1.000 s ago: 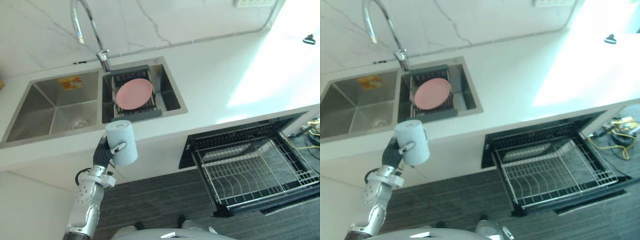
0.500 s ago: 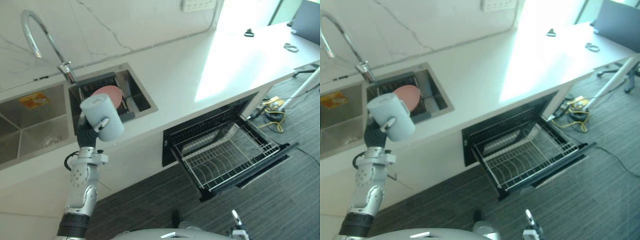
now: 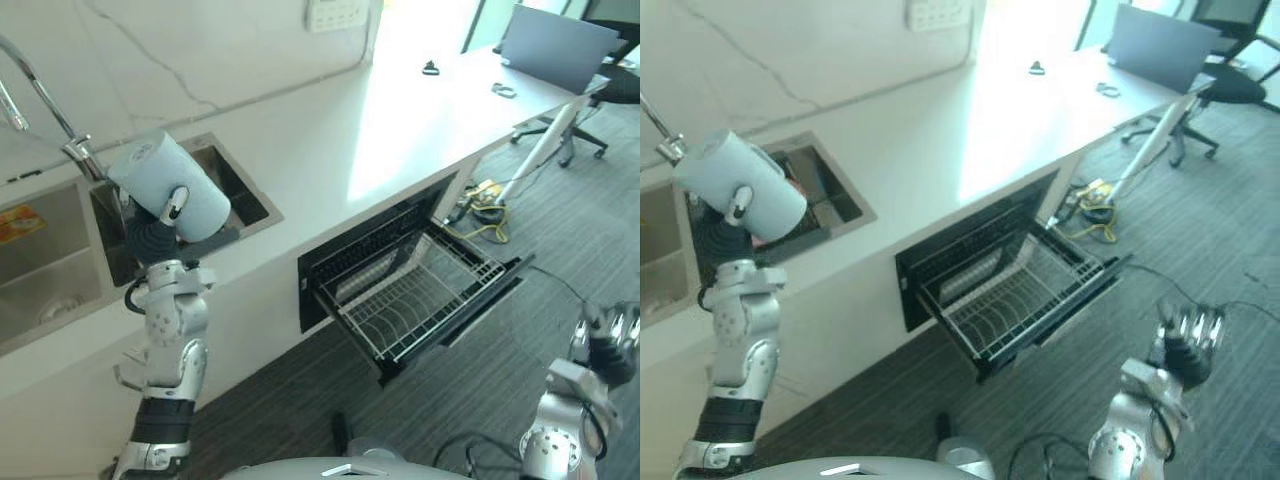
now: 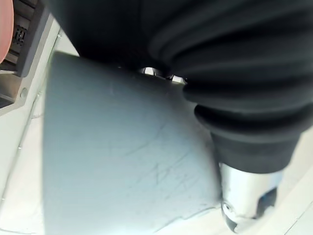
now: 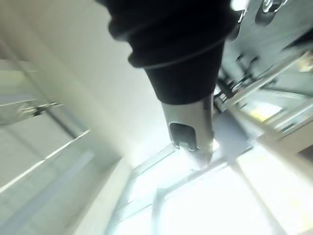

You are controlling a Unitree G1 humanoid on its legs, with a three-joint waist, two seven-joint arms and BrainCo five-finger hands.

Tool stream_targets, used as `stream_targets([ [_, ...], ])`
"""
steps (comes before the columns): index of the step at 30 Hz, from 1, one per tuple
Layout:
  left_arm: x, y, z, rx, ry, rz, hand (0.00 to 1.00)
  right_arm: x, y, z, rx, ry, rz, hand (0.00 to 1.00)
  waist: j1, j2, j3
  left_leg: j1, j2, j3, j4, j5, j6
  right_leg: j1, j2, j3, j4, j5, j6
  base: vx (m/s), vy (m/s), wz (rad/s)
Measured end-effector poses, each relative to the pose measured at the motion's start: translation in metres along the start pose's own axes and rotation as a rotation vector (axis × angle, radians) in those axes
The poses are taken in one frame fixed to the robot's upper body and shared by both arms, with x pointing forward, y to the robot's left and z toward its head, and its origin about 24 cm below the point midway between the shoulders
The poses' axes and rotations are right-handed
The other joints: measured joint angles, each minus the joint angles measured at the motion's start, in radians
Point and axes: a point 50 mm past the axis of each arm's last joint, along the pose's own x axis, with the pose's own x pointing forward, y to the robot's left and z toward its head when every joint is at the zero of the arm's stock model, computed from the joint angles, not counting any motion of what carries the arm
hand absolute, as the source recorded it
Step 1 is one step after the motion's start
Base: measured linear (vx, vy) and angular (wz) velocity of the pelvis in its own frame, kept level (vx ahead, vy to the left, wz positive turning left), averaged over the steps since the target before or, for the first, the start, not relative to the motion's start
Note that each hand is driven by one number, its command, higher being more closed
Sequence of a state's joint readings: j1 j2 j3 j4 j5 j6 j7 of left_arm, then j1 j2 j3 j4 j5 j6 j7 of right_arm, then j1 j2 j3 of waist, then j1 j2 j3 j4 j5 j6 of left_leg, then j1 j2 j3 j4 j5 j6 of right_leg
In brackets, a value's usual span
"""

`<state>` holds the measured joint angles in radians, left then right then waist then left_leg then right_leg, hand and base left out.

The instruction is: Walk over to the sink, pick up the cup, carry it to the dishwasher, place the cup inside the dishwasher, then close the dishwasher door

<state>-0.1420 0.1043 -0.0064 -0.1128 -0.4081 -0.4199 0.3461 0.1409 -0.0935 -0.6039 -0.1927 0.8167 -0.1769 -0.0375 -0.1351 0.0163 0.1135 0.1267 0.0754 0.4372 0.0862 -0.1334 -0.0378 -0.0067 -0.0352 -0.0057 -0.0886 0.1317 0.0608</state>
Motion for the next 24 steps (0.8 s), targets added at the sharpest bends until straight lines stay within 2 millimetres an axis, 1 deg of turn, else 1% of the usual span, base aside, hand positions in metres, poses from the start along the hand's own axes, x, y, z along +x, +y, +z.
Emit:
stream_targets([
  [1, -0.001, 0.0, -0.002, -0.006, 0.007, 0.019, 1.0, 0.001, 0.018, 0.003, 0.022, -0.021, 0.099, 0.0, 0.0, 0.0, 0.0, 0.001, -0.001, 0.004, 0.0, -0.001, -0.001, -0.001, -0.005, -0.01, 0.0, 0.0, 0.0, -0.14, 0.014, -0.23],
  [2, -0.002, -0.002, -0.006, -0.01, 0.025, 0.032, 1.0, -0.001, 0.045, 0.004, 0.053, -0.029, 0.259, 0.0, 0.001, 0.0, 0.0, 0.001, -0.004, 0.003, 0.0, -0.001, -0.001, -0.001, -0.01, -0.016, 0.0, 0.005, 0.0, -0.09, 0.013, -0.13],
  [4, -0.005, -0.008, -0.016, -0.021, 0.066, 0.034, 1.0, -0.005, 0.087, -0.003, 0.107, 0.009, 0.52, 0.0, 0.008, 0.003, -0.002, -0.004, -0.011, 0.001, 0.001, 0.004, -0.001, -0.01, -0.015, -0.021, 0.0, 0.018, -0.001, -0.07, 0.008, -0.04],
  [5, -0.006, -0.01, -0.019, -0.023, 0.076, 0.033, 1.0, -0.007, 0.098, -0.006, 0.124, 0.026, 0.585, 0.0, 0.012, 0.003, -0.002, -0.005, -0.012, 0.001, 0.002, 0.005, -0.001, -0.012, -0.016, -0.021, 0.0, 0.019, 0.001, -0.07, 0.009, 0.0],
  [6, -0.007, -0.016, -0.025, -0.014, 0.092, 0.021, 1.0, -0.01, 0.116, -0.013, 0.153, 0.063, 0.693, 0.0, 0.024, 0.004, -0.003, -0.007, -0.013, -0.001, 0.005, 0.01, 0.004, -0.013, -0.017, -0.023, 0.0, 0.023, 0.001, -0.05, 0.007, 0.05],
  [7, -0.009, -0.02, -0.028, 0.006, 0.101, -0.006, 1.0, -0.012, 0.129, -0.019, 0.178, 0.094, 0.769, 0.0, 0.031, 0.004, -0.003, -0.011, -0.013, -0.006, 0.008, 0.013, 0.009, -0.013, -0.017, -0.028, 0.0, 0.026, 0.003, -0.03, 0.007, 0.09],
  [9, -0.009, -0.022, -0.032, 0.051, 0.101, -0.023, 1.0, -0.013, 0.143, -0.029, 0.21, 0.132, 0.84, 0.0, 0.04, 0.004, -0.003, -0.02, -0.013, -0.017, 0.02, 0.01, 0.012, -0.013, -0.018, -0.039, 0.0, 0.03, -0.002, -0.01, 0.011, 0.13],
  [12, -0.006, -0.025, -0.036, 0.135, 0.084, -0.047, 1.0, -0.01, 0.151, -0.04, 0.209, 0.205, 0.885, 0.0, 0.062, 0.004, -0.003, -0.024, -0.015, -0.028, 0.02, 0.009, 0.014, -0.011, -0.021, -0.048, 0.0, 0.033, -0.001, -0.01, 0.018, 0.1],
  [18, -0.008, -0.035, -0.039, 0.337, 0.0, -0.077, 1.0, -0.024, 0.168, -0.055, 0.201, 0.329, 0.984, 0.0, 0.073, 0.0, -0.005, -0.04, -0.025, -0.058, 0.016, 0.017, 0.028, -0.01, -0.035, -0.083, 0.002, 0.037, 0.005, -0.02, 0.02, 0.16],
  [22, -0.01, -0.037, -0.036, 0.473, -0.094, -0.065, 1.0, -0.027, 0.176, -0.063, 0.182, 0.359, 0.993, 0.0, 0.078, -0.005, -0.009, -0.041, -0.035, -0.083, 0.015, 0.025, 0.036, 0.003, -0.048, -0.11, 0.0, 0.038, 0.007, -0.06, 0.02, 0.18],
  [24, -0.01, -0.036, -0.034, 0.526, -0.136, -0.068, 1.0, -0.03, 0.186, -0.065, 0.187, 0.373, 1.009, 0.0, 0.09, -0.011, -0.015, -0.042, -0.038, -0.085, 0.012, 0.031, 0.038, 0.002, -0.052, -0.115, 0.0, 0.037, 0.008, -0.08, 0.01, 0.1],
])
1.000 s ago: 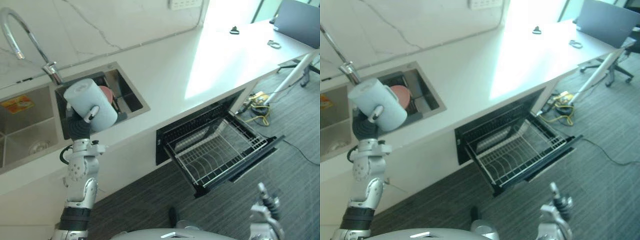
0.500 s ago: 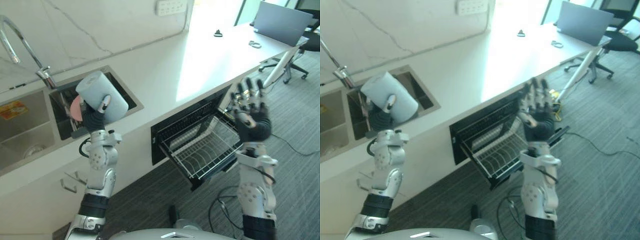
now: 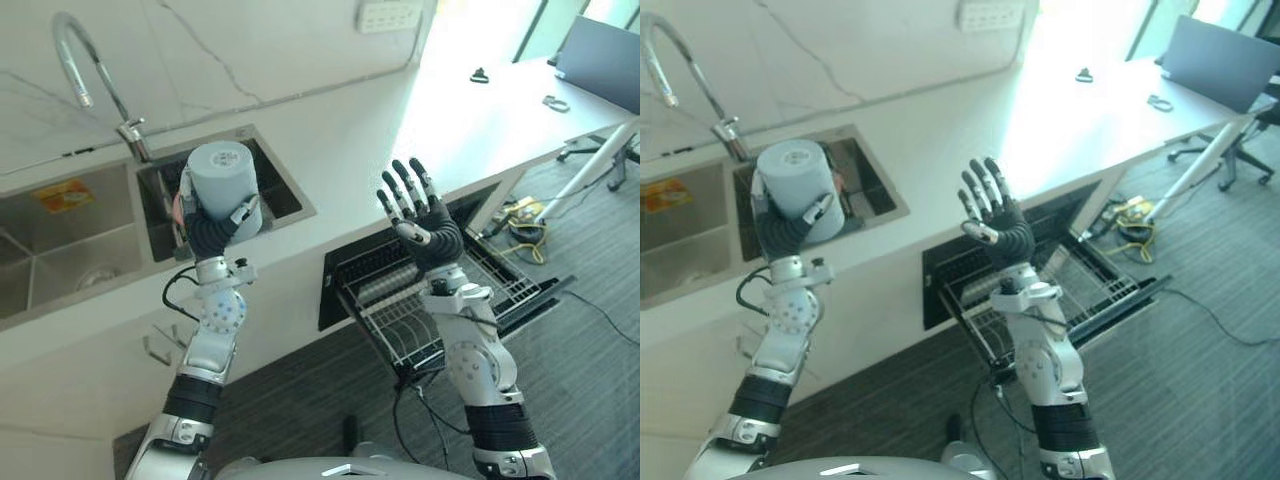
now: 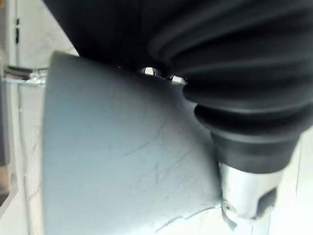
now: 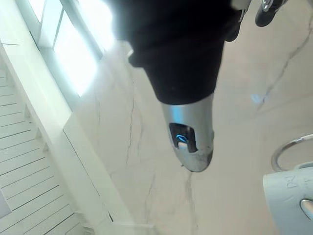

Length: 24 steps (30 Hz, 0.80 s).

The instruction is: Walk over to the sink, pick up the cup, carry it to the dishwasher, place the cup inside the dishwasher, then close the dishwasher door

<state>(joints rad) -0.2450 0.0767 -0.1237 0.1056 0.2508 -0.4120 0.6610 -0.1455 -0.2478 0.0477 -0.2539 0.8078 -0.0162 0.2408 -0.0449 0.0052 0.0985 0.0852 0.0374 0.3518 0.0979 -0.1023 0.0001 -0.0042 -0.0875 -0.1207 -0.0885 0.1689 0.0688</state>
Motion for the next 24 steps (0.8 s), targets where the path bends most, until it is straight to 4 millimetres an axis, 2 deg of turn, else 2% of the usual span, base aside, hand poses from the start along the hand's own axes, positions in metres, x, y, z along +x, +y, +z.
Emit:
stream_targets([
  [3, -0.001, -0.002, 0.002, 0.027, -0.029, -0.012, 1.0, 0.011, 0.011, -0.003, 0.015, 0.008, 0.03, 0.0, 0.014, -0.009, -0.006, 0.0, -0.005, -0.009, -0.011, 0.012, 0.001, -0.004, -0.005, -0.01, 0.0, -0.009, 0.0, -0.08, -0.007, 0.11],
  [5, -0.002, -0.006, 0.006, 0.021, -0.042, -0.027, 1.0, 0.018, 0.019, -0.007, 0.026, 0.023, 0.06, 0.0, 0.012, -0.009, -0.007, -0.006, -0.009, -0.025, -0.015, 0.019, 0.0, -0.004, -0.011, -0.03, 0.0, -0.012, -0.005, -0.05, -0.004, 0.2],
  [7, -0.005, -0.013, 0.011, 0.016, -0.063, -0.057, 1.0, 0.028, 0.029, -0.019, 0.041, 0.072, 0.087, 0.0, 0.021, -0.01, -0.008, -0.008, -0.009, -0.028, -0.015, 0.022, -0.001, -0.004, -0.012, -0.035, 0.0, -0.013, -0.006, -0.02, -0.002, 0.07],
  [10, -0.009, -0.023, 0.019, -0.003, -0.09, -0.104, 1.0, 0.033, 0.038, -0.027, 0.042, 0.11, 0.097, 0.0, 0.026, -0.01, -0.011, -0.016, -0.01, -0.048, -0.015, 0.028, 0.0, -0.002, -0.014, -0.056, 0.0, -0.013, -0.009, 0.0, -0.008, 0.19],
  [16, -0.017, -0.036, 0.021, -0.018, -0.082, -0.171, 1.0, 0.047, 0.049, -0.044, 0.05, 0.187, 0.088, 0.0, 0.038, -0.014, -0.028, -0.016, -0.01, -0.065, -0.022, 0.033, 0.002, 0.005, -0.013, -0.075, 0.0, -0.008, -0.008, 0.0, -0.003, 0.08],
  [24, -0.022, -0.044, 0.021, -0.045, -0.044, -0.225, 1.0, 0.056, 0.066, -0.05, 0.025, 0.217, 0.109, 0.0, 0.051, -0.026, -0.043, -0.01, -0.017, -0.082, -0.058, 0.064, 0.002, 0.005, -0.018, -0.092, 0.0, -0.007, -0.011, -0.03, 0.004, 0.07],
])
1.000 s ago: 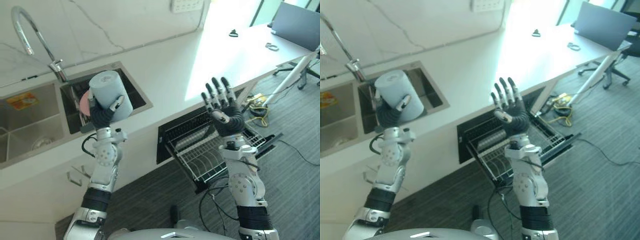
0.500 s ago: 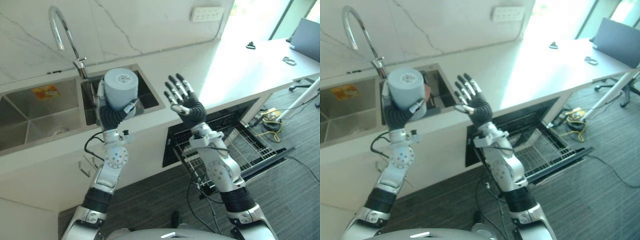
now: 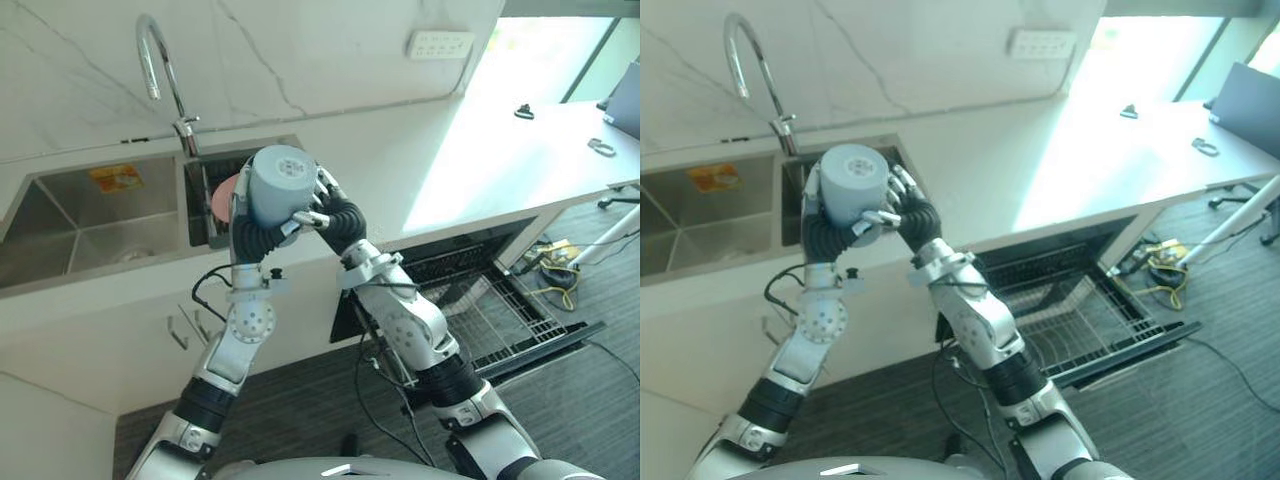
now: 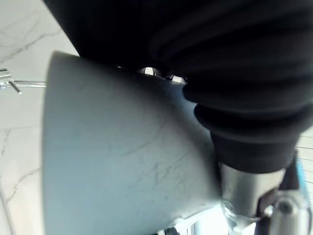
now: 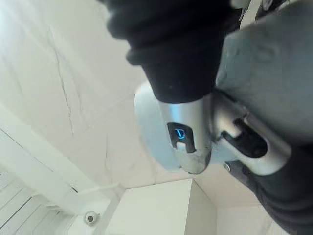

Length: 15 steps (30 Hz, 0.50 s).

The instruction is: Walk over to the sink, pick up the cup, carry it to the dishwasher, place the cup inside the dishwasher, then close the dishwasher door

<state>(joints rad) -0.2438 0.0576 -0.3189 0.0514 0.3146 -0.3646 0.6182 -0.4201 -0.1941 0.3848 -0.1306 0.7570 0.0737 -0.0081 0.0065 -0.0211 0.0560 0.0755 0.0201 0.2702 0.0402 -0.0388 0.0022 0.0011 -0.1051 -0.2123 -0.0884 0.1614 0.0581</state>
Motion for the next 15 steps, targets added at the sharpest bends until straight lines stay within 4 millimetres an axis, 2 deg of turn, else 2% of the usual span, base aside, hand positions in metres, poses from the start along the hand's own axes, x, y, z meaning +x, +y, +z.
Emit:
stream_targets([
  [6, 0.0, -0.001, -0.003, -0.03, 0.042, -0.01, 1.0, 0.004, 0.003, 0.001, -0.024, 0.001, -0.007, 0.0, -0.002, 0.0, 0.0, 0.013, -0.005, -0.009, -0.044, 0.03, -0.004, -0.002, -0.007, -0.015, 0.0, -0.006, -0.004, -0.04, 0.005, 0.04],
  [15, -0.002, -0.002, -0.005, -0.015, 0.064, -0.03, 1.0, 0.011, 0.005, 0.002, -0.072, 0.01, -0.014, 0.0, -0.003, 0.0, 0.0, 0.013, -0.005, -0.011, -0.044, 0.032, -0.006, -0.002, -0.007, -0.018, 0.0, -0.003, -0.005, 0.0, 0.001, 0.0],
])
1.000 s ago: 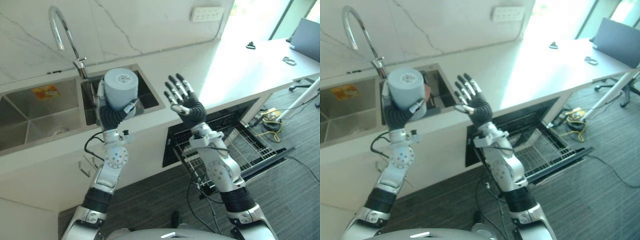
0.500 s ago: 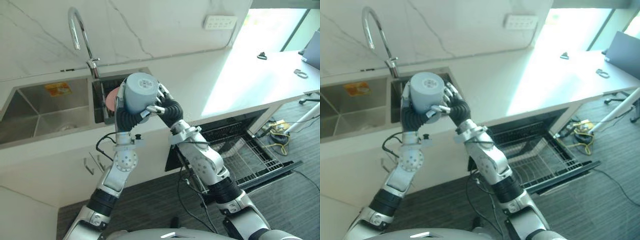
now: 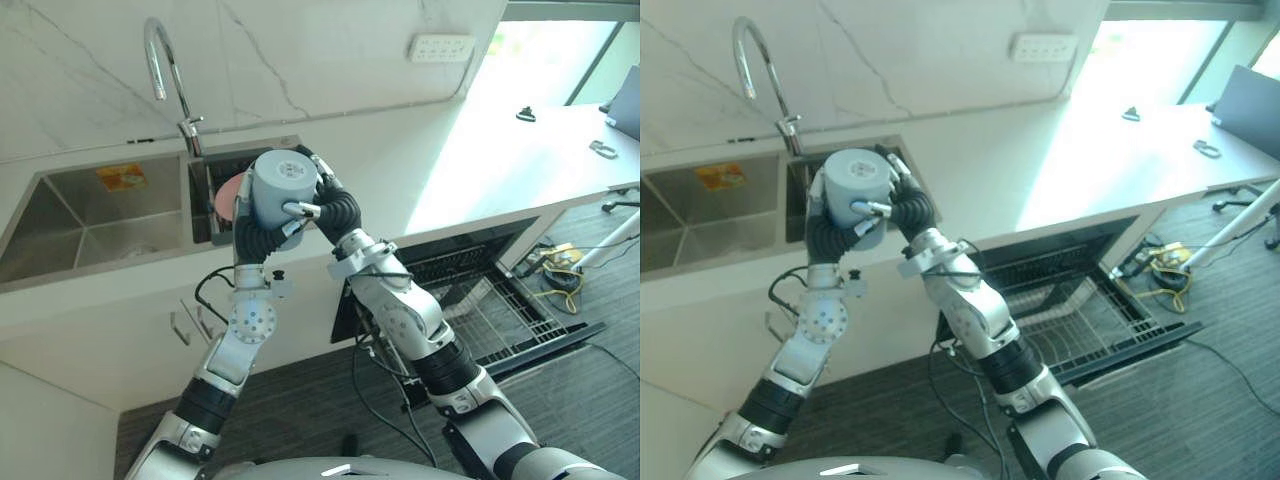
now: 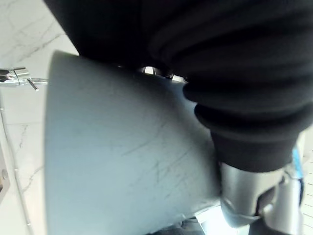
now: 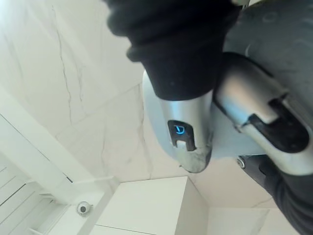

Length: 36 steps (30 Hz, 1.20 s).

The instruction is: Walk over to the sink, pick up the cup, carry it to the dishwasher, place the cup inside the dishwasher, then close the dishwasher door

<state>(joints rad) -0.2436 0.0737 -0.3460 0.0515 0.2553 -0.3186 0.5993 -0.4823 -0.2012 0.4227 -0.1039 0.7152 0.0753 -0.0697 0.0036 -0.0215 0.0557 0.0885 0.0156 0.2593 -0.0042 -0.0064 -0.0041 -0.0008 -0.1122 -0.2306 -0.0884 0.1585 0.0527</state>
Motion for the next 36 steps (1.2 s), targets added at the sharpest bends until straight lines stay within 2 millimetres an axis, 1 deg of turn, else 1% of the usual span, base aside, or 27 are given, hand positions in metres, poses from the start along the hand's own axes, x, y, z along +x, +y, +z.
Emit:
stream_targets([
  [1, 0.0, 0.0, -0.001, 0.005, 0.004, -0.002, 1.0, 0.001, 0.0, 0.0, -0.013, 0.001, 0.0, 0.0, 0.001, 0.0, 0.0, 0.0, 0.0, 0.0, 0.0, 0.0, 0.0, 0.0, 0.0, 0.0, 0.0, 0.0, 0.0, 0.0, 0.0, 0.0],
  [2, -0.001, 0.0, -0.001, 0.007, 0.006, -0.002, 1.0, 0.001, 0.001, 0.0, -0.019, 0.002, 0.0, 1.0, 0.002, 0.0, 0.0, 0.0, 0.0, 0.0, 0.0, 0.0, 0.0, 0.0, 0.0, 0.0, 0.0, 0.001, -0.001, 0.0, 0.0, 0.0],
  [6, -0.001, 0.001, -0.003, 0.03, 0.028, 0.035, 1.0, 0.002, 0.002, -0.001, -0.054, 0.014, 0.003, 1.0, 0.003, 0.0, 0.0, 0.0, 0.0, 0.0, 0.0, 0.0, 0.0, 0.0, 0.0, 0.0, 0.0, 0.007, 0.001, 0.0, 0.0, 0.0],
  [9, -0.002, 0.003, -0.004, 0.095, 0.014, 0.083, 1.0, 0.004, 0.006, -0.004, -0.067, 0.021, 0.022, 1.0, 0.002, 0.0, 0.0, 0.001, 0.0, 0.001, 0.001, 0.0, 0.0, 0.001, 0.001, 0.002, 0.0, 0.009, 0.001, 0.0, 0.003, -0.01],
  [10, -0.001, 0.004, -0.004, 0.119, 0.012, 0.109, 1.0, 0.008, 0.007, -0.005, -0.075, 0.023, 0.03, 1.0, -0.002, 0.0, 0.0, 0.003, 0.0, 0.003, 0.002, 0.0, 0.0, 0.001, 0.005, 0.004, 0.0, 0.01, 0.0, -0.01, 0.004, -0.05],
  [12, 0.004, 0.005, -0.005, 0.146, 0.01, 0.137, 1.0, 0.014, 0.009, -0.004, -0.091, 0.028, 0.035, 1.0, -0.002, 0.0, 0.0, 0.005, 0.0, 0.005, 0.003, 0.001, 0.001, 0.002, 0.006, 0.007, 0.0, 0.013, -0.001, -0.02, 0.006, -0.05],
  [15, 0.017, 0.006, 0.0, 0.192, -0.038, 0.161, 1.0, 0.024, 0.011, 0.004, -0.11, 0.008, 0.037, 1.0, -0.001, 0.0, 0.0, 0.012, 0.0, 0.012, 0.003, 0.003, 0.002, 0.006, 0.006, 0.013, 0.0, 0.015, -0.004, -0.03, 0.013, -0.06],
  [17, 0.022, 0.006, 0.003, 0.201, -0.065, 0.172, 1.0, 0.025, 0.013, 0.007, -0.103, -0.005, 0.044, 1.0, -0.003, 0.0, 0.0, 0.018, 0.0, 0.013, 0.003, 0.002, 0.0, 0.011, 0.006, 0.015, 0.0, 0.008, -0.008, -0.01, 0.005, -0.02],
  [18, 0.024, 0.006, 0.004, 0.207, -0.079, 0.171, 1.0, 0.026, 0.013, 0.008, -0.096, -0.01, 0.045, 1.0, -0.005, 0.0, 0.0, 0.018, 0.0, 0.013, 0.002, -0.002, -0.006, 0.01, 0.005, 0.014, 0.0, 0.006, -0.007, 0.0, 0.0, 0.0],
  [23, 0.025, 0.006, 0.006, 0.231, -0.105, 0.174, 1.0, 0.025, 0.013, 0.008, -0.019, -0.006, 0.048, 1.0, -0.013, 0.001, 0.0, 0.016, 0.002, 0.014, 0.002, -0.003, -0.011, 0.008, 0.002, 0.007, 0.0, 0.006, -0.008, 0.0, 0.0, 0.0],
  [24, 0.026, 0.005, 0.008, 0.245, -0.124, 0.171, 0.0, 0.025, 0.012, 0.008, 0.013, -0.013, 0.046, 1.0, -0.015, 0.001, 0.0, 0.014, 0.002, 0.013, 0.002, -0.003, -0.011, 0.007, 0.002, 0.006, 0.0, 0.005, -0.008, 0.0, 0.0, 0.0],
  [26, 0.026, 0.003, 0.01, 0.264, -0.151, 0.158, 0.0, 0.023, 0.01, 0.007, 0.051, -0.02, 0.031, 1.0, -0.014, 0.001, -0.001, 0.014, 0.003, 0.013, 0.002, -0.004, -0.012, 0.007, 0.002, 0.004, 0.0, 0.005, -0.009, 0.0, 0.0, 0.0],
  [29, 0.025, -0.003, 0.013, 0.278, -0.181, 0.12, 0.0, 0.014, 0.005, 0.0, 0.173, -0.047, -0.026, 1.0, -0.013, 0.003, -0.002, 0.014, 0.002, 0.012, 0.002, -0.002, -0.01, 0.008, 0.002, 0.003, 0.0, 0.005, -0.011, 0.0, 0.0, 0.0],
  [31, 0.022, -0.01, 0.016, 0.265, -0.193, 0.081, 0.0, 0.006, 0.002, -0.005, 0.264, -0.095, -0.096, 1.0, -0.013, 0.005, -0.003, 0.014, 0.002, 0.012, 0.002, -0.002, -0.01, 0.007, 0.001, 0.003, 0.0, 0.004, -0.011, 0.0, 0.0, 0.0],
  [36, 0.018, -0.019, 0.021, 0.249, -0.215, 0.032, 0.0, -0.004, -0.001, -0.008, 0.327, -0.189, -0.189, 1.0, -0.017, 0.006, -0.003, 0.014, 0.003, 0.012, 0.002, -0.004, -0.01, 0.007, 0.003, 0.005, 0.0, 0.002, -0.009, 0.0, 0.0, 0.0],
])
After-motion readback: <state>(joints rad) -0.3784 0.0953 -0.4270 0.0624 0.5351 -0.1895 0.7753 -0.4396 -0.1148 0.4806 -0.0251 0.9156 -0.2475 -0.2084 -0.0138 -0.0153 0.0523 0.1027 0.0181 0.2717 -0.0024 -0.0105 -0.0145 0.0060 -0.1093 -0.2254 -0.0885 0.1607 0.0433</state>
